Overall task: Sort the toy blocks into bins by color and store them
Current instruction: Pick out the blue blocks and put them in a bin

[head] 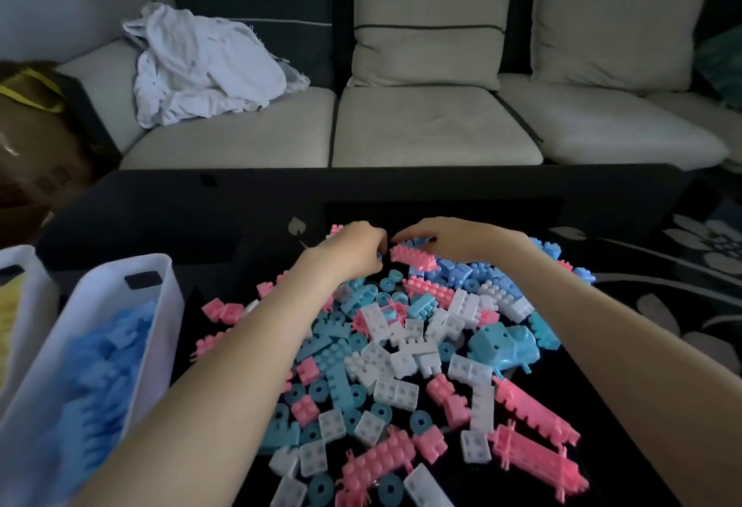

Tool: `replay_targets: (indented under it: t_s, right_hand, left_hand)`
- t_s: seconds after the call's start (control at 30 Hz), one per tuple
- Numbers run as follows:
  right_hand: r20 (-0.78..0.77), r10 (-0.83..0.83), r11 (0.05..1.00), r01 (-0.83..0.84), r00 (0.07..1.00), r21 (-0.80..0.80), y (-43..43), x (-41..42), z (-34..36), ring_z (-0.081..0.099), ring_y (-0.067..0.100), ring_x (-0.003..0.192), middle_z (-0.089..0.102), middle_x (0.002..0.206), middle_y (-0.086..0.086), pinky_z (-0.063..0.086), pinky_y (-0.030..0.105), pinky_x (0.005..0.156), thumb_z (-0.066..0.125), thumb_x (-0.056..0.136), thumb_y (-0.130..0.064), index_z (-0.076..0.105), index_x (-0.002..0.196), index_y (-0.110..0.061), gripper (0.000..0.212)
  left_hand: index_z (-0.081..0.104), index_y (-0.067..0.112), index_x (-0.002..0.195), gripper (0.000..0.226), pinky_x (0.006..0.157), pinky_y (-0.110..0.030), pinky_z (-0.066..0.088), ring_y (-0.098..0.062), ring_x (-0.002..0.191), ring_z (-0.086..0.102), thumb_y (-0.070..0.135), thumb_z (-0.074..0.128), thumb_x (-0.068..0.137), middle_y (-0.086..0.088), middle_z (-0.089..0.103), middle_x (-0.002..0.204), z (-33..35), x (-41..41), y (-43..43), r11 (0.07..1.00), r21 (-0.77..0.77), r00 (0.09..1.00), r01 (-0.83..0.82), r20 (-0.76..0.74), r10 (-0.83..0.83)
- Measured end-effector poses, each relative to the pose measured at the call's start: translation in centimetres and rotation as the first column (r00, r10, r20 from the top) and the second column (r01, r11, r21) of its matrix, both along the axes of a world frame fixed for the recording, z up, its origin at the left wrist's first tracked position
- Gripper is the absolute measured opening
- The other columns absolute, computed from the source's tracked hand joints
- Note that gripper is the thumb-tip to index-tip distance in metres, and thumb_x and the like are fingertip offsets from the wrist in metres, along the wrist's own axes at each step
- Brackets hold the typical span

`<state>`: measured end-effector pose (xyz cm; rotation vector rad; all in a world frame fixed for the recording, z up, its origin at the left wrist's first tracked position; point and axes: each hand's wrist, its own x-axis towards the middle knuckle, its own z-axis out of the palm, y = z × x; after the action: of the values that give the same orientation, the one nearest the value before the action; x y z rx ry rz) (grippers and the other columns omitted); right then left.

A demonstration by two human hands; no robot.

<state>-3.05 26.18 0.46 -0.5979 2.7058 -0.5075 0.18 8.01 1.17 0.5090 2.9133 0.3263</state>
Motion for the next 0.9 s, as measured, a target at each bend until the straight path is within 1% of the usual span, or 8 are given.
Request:
replay_targets:
  t_s: [0.13, 0.23, 0.37, 0.5, 0.6, 0.7, 0.8, 0.9]
  right_hand:
    - [-0.026, 0.054, 0.998, -0.053, 0.998, 0.046, -0.7, 0.8, 0.3, 0.044, 0.005, 0.110, 0.046, 0.138, -0.008, 0.035, 0.023, 0.089, 0.047, 0.094, -0.010, 0.049, 0.132, -0.038, 0.047]
    - [-0.084, 0.042, 0.997, -0.036, 0.996, 0.074, -1.9, 0.8, 0.4, 0.052, 0.008, 0.102, 0.054, 0.128, -0.004, 0.038, 0.022, 0.083, 0.048, 0.094, -0.013, 0.053, 0.127, -0.032, 0.038]
    - [-0.086, 0.006, 0.994, 0.004, 0.996, 0.112, -3.2, 0.4, 0.4, 0.053, 0.009, 0.088, 0.054, 0.106, -0.008, 0.039, 0.022, 0.073, 0.052, 0.092, -0.016, 0.056, 0.117, -0.030, 0.030]
    - [-0.115, -0.060, 0.997, 0.065, 0.992, 0.038, -3.6, 0.4, 0.3, 0.051, 0.005, 0.077, 0.054, 0.093, -0.008, 0.037, 0.019, 0.061, 0.060, 0.086, -0.016, 0.058, 0.091, -0.027, 0.013]
    - [-0.148, -0.115, 0.993, 0.113, 0.982, -0.020, -3.6, 0.9, 0.1, 0.054, 0.008, 0.076, 0.056, 0.094, -0.004, 0.040, 0.016, 0.059, 0.059, 0.087, -0.012, 0.059, 0.091, -0.023, 0.012]
    - [-0.164, -0.255, 0.954, 0.220, 0.953, -0.205, -3.1, 2.0, 0.7, 0.059, 0.014, 0.076, 0.058, 0.094, 0.000, 0.045, 0.017, 0.057, 0.058, 0.090, -0.010, 0.059, 0.095, -0.019, 0.011]
    - [-0.095, -0.432, 0.802, 0.334, 0.897, -0.495, -2.4, 3.6, 1.6, 0.059, 0.013, 0.070, 0.058, 0.085, 0.000, 0.048, 0.017, 0.050, 0.057, 0.091, -0.009, 0.058, 0.095, -0.018, 0.010]
    - [0.057, -0.442, 0.705, 0.386, 0.895, -0.595, -2.3, 5.6, 2.7, 0.061, 0.015, 0.078, 0.060, 0.093, 0.005, 0.051, 0.019, 0.053, 0.055, 0.092, -0.008, 0.060, 0.103, -0.013, 0.013]
  left_hand:
    - [0.058, 0.019, 0.117, 0.027, 0.075, -0.027, 0.041, -0.019, 0.099, 0.051, 0.024, 0.055, 0.091, -0.004, 0.049, 0.113, 0.7, 1.0, -1.1, 0.999, 0.026, 0.999, -0.047, -0.005, 0.047]
    - [0.059, 0.021, 0.111, 0.023, 0.074, -0.027, 0.041, -0.017, 0.093, 0.050, 0.028, 0.053, 0.091, -0.001, 0.042, 0.110, 0.9, 1.7, -1.9, 0.983, 0.146, 0.993, -0.114, 0.028, 0.111]
    - [0.058, 0.021, 0.099, 0.017, 0.057, -0.021, 0.031, -0.005, 0.073, 0.040, 0.034, 0.051, 0.091, 0.007, 0.042, 0.091, 1.0, 2.6, -2.7, 0.935, 0.300, 0.981, -0.192, 0.032, 0.192]
    - [0.058, 0.017, 0.094, 0.022, 0.054, -0.025, 0.035, -0.010, 0.067, 0.050, 0.036, 0.047, 0.090, 0.003, 0.055, 0.081, 0.8, 4.0, -2.7, 0.709, 0.571, 0.907, -0.414, 0.198, 0.370]
    - [0.058, 0.012, 0.091, 0.029, 0.051, -0.023, 0.036, -0.012, 0.060, 0.049, 0.038, 0.044, 0.092, 0.001, 0.054, 0.074, 0.6, 5.0, -2.6, 0.523, 0.651, 0.827, -0.550, 0.334, 0.453]
    - [0.052, 0.013, 0.081, 0.030, 0.057, -0.030, 0.034, -0.016, 0.062, 0.041, 0.039, 0.043, 0.092, -0.003, 0.046, 0.071, 1.3, 6.1, -2.9, 0.354, 0.697, 0.766, -0.624, 0.456, 0.452]
    - [0.053, 0.011, 0.080, 0.039, 0.053, -0.029, 0.034, -0.014, 0.052, 0.039, 0.046, 0.041, 0.093, -0.001, 0.045, 0.064, 2.1, 6.8, -3.1, 0.348, 0.684, 0.743, -0.641, 0.440, 0.505]
    - [0.053, 0.013, 0.077, 0.046, 0.048, -0.026, 0.030, -0.011, 0.043, 0.034, 0.053, 0.038, 0.094, 0.001, 0.043, 0.059, 2.9, 7.6, -2.8, 0.365, 0.686, 0.760, -0.630, 0.447, 0.471]
